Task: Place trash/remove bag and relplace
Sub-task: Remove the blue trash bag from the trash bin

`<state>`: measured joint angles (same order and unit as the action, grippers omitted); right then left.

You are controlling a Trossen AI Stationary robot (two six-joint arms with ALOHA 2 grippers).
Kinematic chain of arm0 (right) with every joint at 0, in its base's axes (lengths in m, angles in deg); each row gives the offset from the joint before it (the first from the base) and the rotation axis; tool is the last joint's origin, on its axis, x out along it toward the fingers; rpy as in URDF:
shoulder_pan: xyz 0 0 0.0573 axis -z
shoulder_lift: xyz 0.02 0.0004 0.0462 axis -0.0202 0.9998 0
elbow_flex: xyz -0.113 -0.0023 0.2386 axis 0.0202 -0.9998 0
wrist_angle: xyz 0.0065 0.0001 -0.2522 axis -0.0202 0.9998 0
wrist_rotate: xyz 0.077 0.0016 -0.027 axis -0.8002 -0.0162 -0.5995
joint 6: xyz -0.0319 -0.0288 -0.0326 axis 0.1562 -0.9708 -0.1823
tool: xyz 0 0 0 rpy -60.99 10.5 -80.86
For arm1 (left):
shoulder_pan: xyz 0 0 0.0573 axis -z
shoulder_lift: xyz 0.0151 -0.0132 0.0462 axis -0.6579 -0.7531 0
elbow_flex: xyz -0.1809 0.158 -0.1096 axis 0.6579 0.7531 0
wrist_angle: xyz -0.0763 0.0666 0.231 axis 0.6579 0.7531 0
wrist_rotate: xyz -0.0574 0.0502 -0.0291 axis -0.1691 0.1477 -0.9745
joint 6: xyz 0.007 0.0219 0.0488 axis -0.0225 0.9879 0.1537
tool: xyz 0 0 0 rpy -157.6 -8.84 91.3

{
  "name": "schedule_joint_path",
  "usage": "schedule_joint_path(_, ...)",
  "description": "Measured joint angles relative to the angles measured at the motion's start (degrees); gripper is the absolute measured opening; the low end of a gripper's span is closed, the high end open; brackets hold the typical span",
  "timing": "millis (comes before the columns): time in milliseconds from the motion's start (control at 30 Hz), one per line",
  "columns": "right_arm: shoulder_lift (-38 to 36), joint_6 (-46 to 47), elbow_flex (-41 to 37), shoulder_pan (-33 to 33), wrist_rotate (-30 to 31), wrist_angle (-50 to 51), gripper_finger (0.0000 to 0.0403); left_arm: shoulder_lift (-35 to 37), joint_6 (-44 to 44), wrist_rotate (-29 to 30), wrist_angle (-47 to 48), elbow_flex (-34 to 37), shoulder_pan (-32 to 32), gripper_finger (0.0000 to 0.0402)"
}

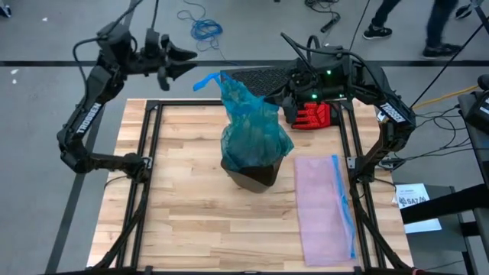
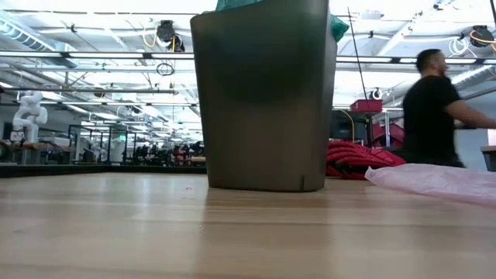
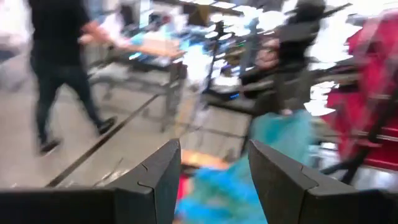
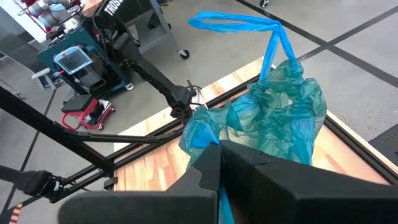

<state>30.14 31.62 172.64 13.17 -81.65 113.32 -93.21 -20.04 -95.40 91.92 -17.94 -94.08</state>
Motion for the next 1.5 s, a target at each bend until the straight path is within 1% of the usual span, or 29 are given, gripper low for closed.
schedule_joint_path(133,0.3,-0.5,0.0,0.2,0.0,0.0,0.0000,-1.1,0.0,2.5,-0.6,-3.2,6.8,0.0183)
schedule_joint_path(267,0.9,-1.3,0.0,0.5,0.0,-0.3,0.0000,-2.8,-1.4,3.2,-0.2,-3.7,12.7,0.0183)
schedule_joint_path(400,1.5,-2.0,0.0,1.0,-1.3,-2.1,0.0000,-6.7,-1.5,3.6,0.3,-3.6,17.5,0.0183)
schedule_joint_path(633,1.7,-3.0,0.0,1.5,-1.7,-4.2,0.0000,-11.7,-1.0,3.2,-0.3,-3.6,23.2,0.0183)
schedule_joint_path(867,1.7,-3.0,0.0,1.5,-2.8,-4.6,0.0000,-15.2,0.5,5.2,-0.3,-3.6,24.6,0.0180)
schedule_joint_path(933,1.7,-3.0,0.0,1.5,-3.0,-5.7,0.0000,-16.1,0.5,5.7,0.0,-3.6,24.9,0.0166)
schedule_joint_path(1000,1.7,-3.0,0.0,1.5,-3.1,-7.3,0.0000,-16.9,0.6,5.7,0.1,-3.6,25.0,0.0136)
schedule_joint_path(1167,1.7,-3.0,0.0,1.5,-4.4,-10.1,0.0000,-18.5,0.5,3.9,0.1,-3.6,24.9,0.0020)
schedule_joint_path(1233,1.6,-3.0,0.0,1.5,-4.5,-10.6,0.0000,-19.0,0.5,2.3,0.1,-3.6,24.9,0.0010)
schedule_joint_path(1500,1.6,-4.7,0.0,1.5,-4.5,-14.8,0.0000,-19.1,2.0,2.1,1.6,-3.6,24.9,0.0002)
